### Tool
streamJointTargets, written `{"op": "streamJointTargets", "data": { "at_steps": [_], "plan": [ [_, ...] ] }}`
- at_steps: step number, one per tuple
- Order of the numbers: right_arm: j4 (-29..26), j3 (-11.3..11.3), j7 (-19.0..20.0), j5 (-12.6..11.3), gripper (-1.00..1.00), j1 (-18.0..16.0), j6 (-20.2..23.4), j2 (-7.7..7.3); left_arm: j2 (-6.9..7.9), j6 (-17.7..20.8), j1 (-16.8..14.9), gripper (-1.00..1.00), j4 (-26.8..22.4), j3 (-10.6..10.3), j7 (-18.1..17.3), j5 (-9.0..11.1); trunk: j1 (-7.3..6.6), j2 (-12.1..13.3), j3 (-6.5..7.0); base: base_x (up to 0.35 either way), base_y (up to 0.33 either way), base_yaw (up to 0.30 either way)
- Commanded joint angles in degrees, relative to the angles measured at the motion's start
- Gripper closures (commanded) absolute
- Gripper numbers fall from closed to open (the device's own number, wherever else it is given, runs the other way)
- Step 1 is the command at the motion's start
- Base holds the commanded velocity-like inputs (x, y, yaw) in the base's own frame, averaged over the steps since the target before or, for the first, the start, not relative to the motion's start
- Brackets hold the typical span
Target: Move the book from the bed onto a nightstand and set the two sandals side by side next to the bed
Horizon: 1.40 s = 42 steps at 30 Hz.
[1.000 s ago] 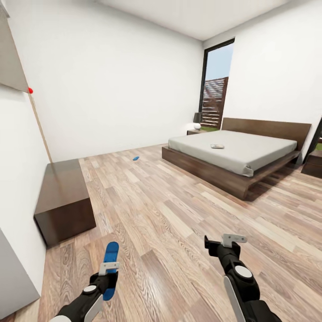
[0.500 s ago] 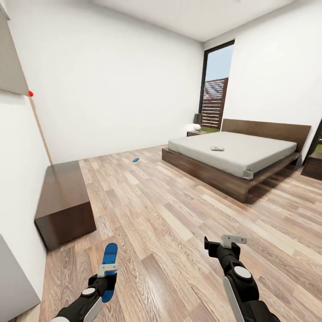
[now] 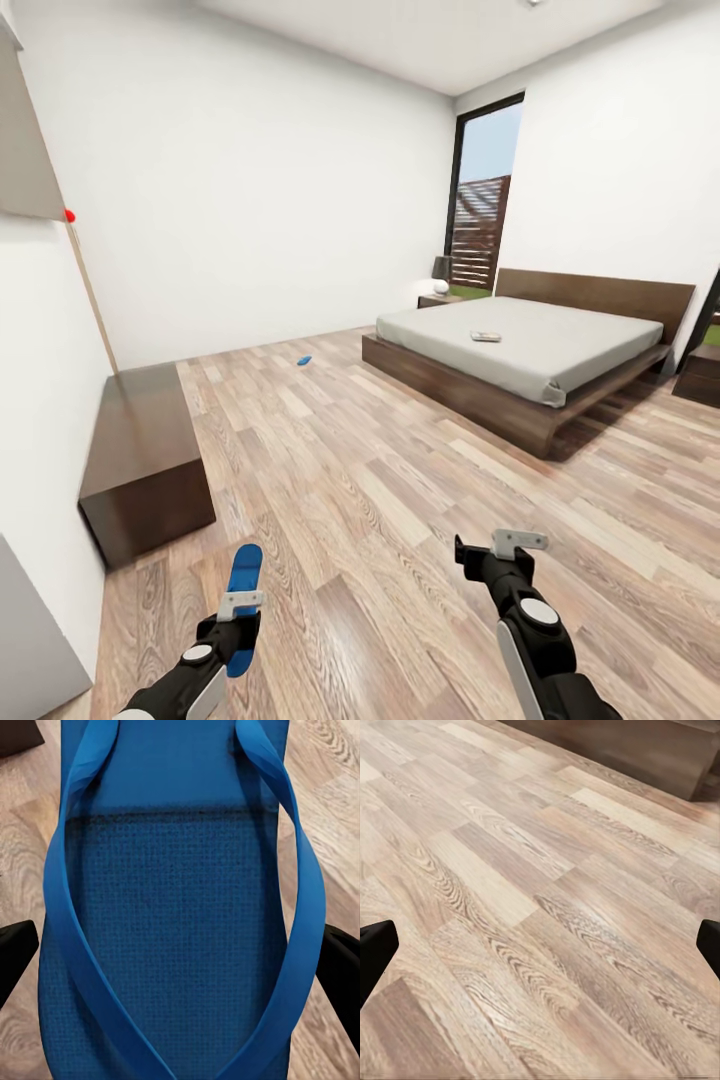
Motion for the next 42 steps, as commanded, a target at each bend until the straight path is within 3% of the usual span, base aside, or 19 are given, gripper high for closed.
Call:
{"op": "streamJointTargets", "data": {
  "at_steps": [1,14,36,42],
  "plan": [
    [0.3,0.1,-0.4,-0.3,-1.0,0.0,0.2,0.0,0.04,-0.2,0.0,1.0,0.0,-0.5,0.3,0.6,-0.24,0.4,0.13,0.0,0.0,0.0],
    [4.8,0.1,-0.2,-0.5,-1.0,-0.1,0.0,0.03,0.16,-0.2,0.2,1.0,0.0,-0.5,0.3,0.6,-3.09,5.6,2.46,0.0,0.0,0.0],
    [5.3,0.1,-0.1,-0.4,-1.0,-0.1,0.0,-0.17,0.23,0.0,0.3,1.0,0.1,-0.5,0.2,0.6,-7.92,14.4,6.41,0.0,0.0,0.0],
    [6.7,0.1,0.0,-0.5,-1.0,-0.1,-5.0,-0.14,0.2,-0.2,0.3,1.0,1.9,-0.5,0.1,0.8,-9.24,16.8,7.49,0.0,0.0,0.0]
  ]
}}
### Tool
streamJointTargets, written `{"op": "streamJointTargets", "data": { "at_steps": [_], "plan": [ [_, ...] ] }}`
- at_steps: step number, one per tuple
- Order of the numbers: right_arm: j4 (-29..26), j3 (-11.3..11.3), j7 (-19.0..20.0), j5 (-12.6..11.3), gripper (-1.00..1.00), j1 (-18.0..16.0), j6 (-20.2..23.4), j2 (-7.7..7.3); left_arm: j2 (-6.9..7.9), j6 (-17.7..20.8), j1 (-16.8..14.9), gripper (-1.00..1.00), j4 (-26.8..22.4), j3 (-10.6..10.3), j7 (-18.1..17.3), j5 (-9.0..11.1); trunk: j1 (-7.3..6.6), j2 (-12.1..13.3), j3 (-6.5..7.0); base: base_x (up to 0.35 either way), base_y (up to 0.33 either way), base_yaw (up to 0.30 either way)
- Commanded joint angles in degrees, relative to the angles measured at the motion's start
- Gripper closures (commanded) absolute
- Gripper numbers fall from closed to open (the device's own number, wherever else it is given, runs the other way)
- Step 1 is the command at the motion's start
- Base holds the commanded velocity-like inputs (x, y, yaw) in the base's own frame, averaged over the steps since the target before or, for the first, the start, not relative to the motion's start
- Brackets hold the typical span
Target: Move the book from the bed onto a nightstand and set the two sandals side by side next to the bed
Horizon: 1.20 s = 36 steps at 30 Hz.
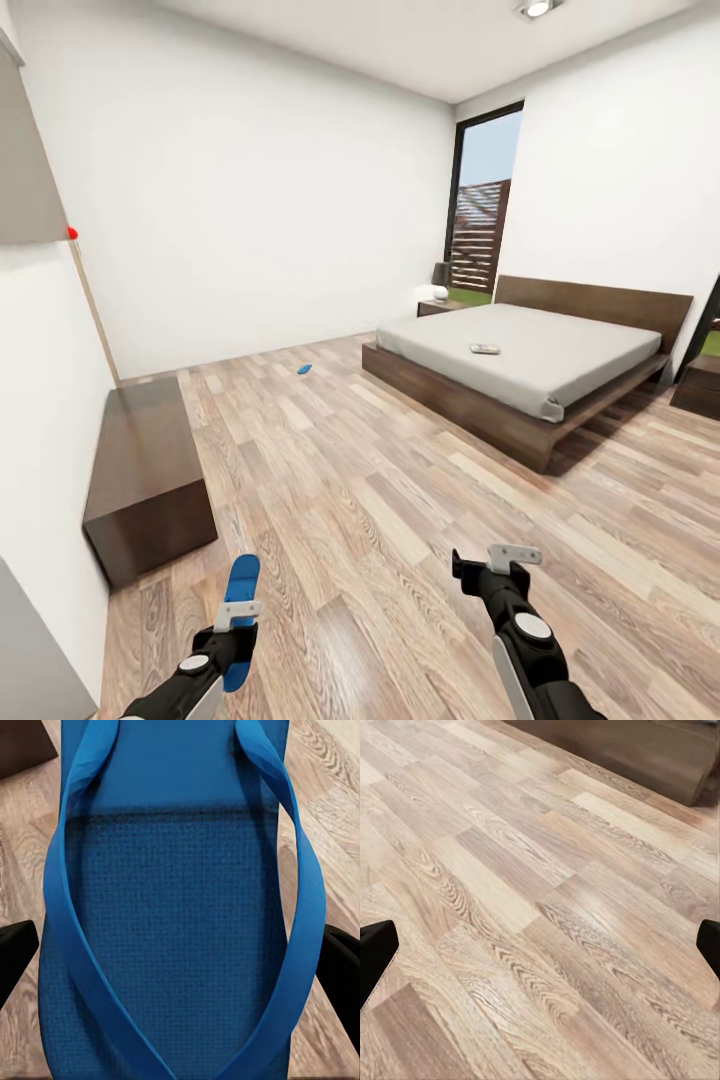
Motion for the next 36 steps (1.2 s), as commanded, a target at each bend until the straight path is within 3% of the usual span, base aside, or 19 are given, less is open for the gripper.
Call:
{"op": "streamJointTargets", "data": {
  "at_steps": [1,9,36],
  "plan": [
    [0.3,0.1,-0.4,-0.3,-1.0,0.0,-0.6,-0.01,0.04,-0.2,0.0,1.0,0.2,-0.5,0.2,0.6,-0.23,0.4,0.13,0.0,0.0,0.0],
    [3.3,0.0,-0.4,-0.3,-1.0,0.0,-5.5,-0.15,0.01,-1.5,0.0,1.0,2.5,-0.6,0.2,0.4,-1.99,3.6,1.56,0.0,0.0,0.0],
    [7.0,-0.3,-0.4,-0.3,-1.0,0.0,-6.3,-0.27,-0.02,-2.4,1.8,1.0,4.9,-0.6,-0.1,0.2,-7.92,14.4,6.41,0.0,0.0,0.0]
  ]
}}
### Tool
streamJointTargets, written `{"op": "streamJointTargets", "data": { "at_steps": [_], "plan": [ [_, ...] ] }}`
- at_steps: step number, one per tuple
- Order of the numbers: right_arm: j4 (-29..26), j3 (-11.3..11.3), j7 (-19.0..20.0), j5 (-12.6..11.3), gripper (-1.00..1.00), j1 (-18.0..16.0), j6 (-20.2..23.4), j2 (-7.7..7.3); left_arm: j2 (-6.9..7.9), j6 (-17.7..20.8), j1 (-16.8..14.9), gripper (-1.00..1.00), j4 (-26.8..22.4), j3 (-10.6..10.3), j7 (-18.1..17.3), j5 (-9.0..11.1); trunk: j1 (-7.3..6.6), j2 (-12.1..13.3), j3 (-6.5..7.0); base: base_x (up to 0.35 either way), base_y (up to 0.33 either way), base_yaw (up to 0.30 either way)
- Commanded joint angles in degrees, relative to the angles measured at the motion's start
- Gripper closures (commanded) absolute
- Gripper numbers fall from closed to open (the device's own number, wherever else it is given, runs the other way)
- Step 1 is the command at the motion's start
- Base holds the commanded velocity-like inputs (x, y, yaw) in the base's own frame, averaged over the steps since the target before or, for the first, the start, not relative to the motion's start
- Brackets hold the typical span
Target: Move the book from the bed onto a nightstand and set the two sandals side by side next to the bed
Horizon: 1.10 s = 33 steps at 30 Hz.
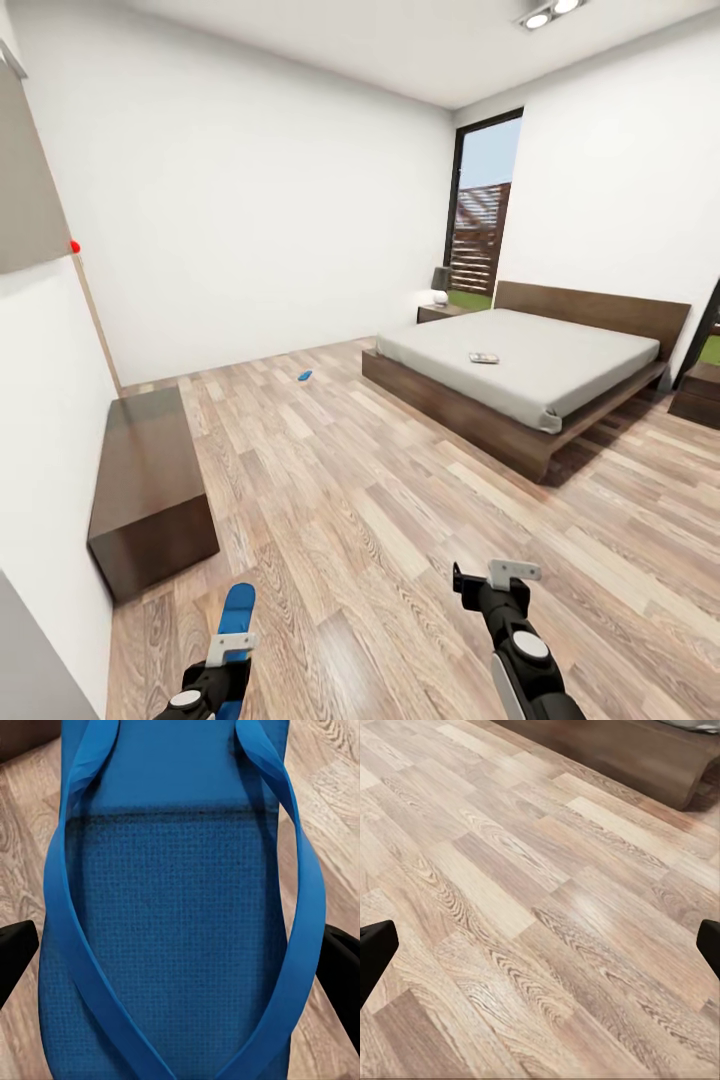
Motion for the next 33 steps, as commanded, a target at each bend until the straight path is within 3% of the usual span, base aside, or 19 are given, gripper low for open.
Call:
{"op": "streamJointTargets", "data": {
  "at_steps": [1,21,33],
  "plan": [
    [0.3,0.1,-0.4,-0.3,-1.0,0.0,0.3,-0.02,0.02,-0.3,0.0,1.0,0.0,-0.5,0.2,0.5,-0.23,0.4,0.12,0.0,0.0,0.0],
    [6.5,0.3,-0.4,0.1,-1.0,-0.1,-0.1,-0.01,0.09,-0.5,0.0,1.0,0.2,-0.4,0.6,0.7,-4.62,8.4,3.72,0.0,0.0,0.0],
    [13.6,0.3,-0.4,0.3,-1.0,-0.4,-8.8,-0.23,0.1,-3.0,0.1,1.0,2.6,-0.4,0.6,0.8,-7.26,13.2,5.87,0.0,0.0,0.0]
  ]
}}
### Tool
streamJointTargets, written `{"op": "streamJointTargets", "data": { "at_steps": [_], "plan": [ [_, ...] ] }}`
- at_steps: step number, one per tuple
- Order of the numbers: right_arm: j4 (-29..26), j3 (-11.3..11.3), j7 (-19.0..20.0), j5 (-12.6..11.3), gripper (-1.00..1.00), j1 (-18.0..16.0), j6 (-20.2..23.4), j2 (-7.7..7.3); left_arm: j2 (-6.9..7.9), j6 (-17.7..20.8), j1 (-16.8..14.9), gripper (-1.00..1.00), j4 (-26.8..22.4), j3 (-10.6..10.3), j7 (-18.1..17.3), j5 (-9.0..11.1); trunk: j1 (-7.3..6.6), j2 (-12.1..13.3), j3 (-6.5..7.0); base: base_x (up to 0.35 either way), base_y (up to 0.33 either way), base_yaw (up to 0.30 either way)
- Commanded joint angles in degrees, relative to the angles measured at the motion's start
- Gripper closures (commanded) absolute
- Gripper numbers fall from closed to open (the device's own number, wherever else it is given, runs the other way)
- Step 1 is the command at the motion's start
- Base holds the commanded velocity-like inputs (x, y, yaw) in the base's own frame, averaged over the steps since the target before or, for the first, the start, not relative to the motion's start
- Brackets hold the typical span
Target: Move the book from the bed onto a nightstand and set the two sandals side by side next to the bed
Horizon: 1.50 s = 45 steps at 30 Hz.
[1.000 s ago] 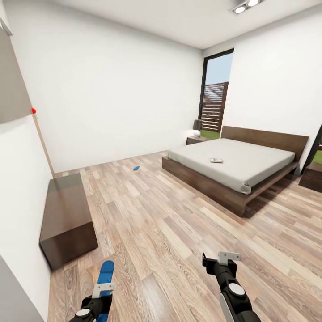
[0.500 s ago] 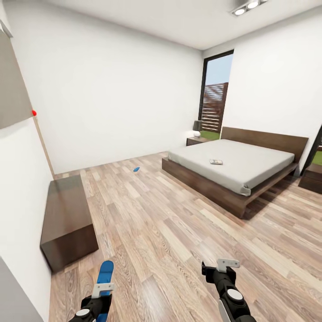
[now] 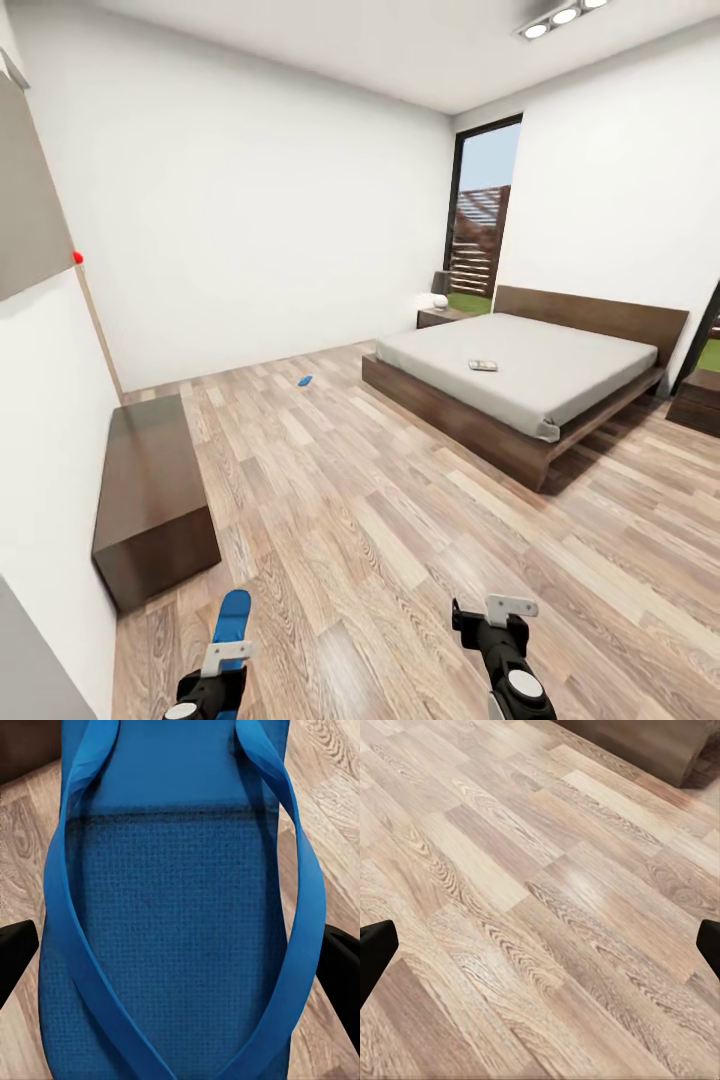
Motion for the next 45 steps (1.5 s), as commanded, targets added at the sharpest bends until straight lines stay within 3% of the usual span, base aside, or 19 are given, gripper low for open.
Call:
{"op": "streamJointTargets", "data": {
  "at_steps": [1,16,20,33,45],
  "plan": [
    [0.5,0.2,-0.4,-0.2,-1.0,-0.1,-0.1,-0.05,0.01,-0.3,0.1,1.0,0.1,-0.5,0.2,0.5,-0.23,0.4,0.12,0.0,0.0,0.0],
    [1.8,0.2,-0.4,-0.3,-1.0,-0.1,-0.9,-0.05,-0.04,-0.9,2.0,1.0,0.2,-0.4,0.2,0.7,-3.52,6.4,2.82,0.0,0.0,0.0],
    [4.7,-0.1,-0.4,-0.4,-1.0,-0.1,-1.1,-0.23,-0.06,-0.9,2.1,1.0,0.2,-0.4,0.2,0.7,-4.4,8.0,3.54,0.0,0.0,0.0],
    [15.0,-0.2,-0.3,-0.8,-1.0,0.3,-1.8,-5.04,-0.03,-0.9,2.3,1.0,0.3,-0.4,0.2,0.7,-7.26,13.2,5.87,0.0,0.0,0.0],
    [22.3,-0.1,-0.3,-0.9,-1.0,4.1,-1.9,-6.84,-0.03,-0.9,2.3,1.0,0.3,-0.4,0.3,0.7,-9.89,18.0,8.02,0.0,0.0,0.0]
  ]
}}
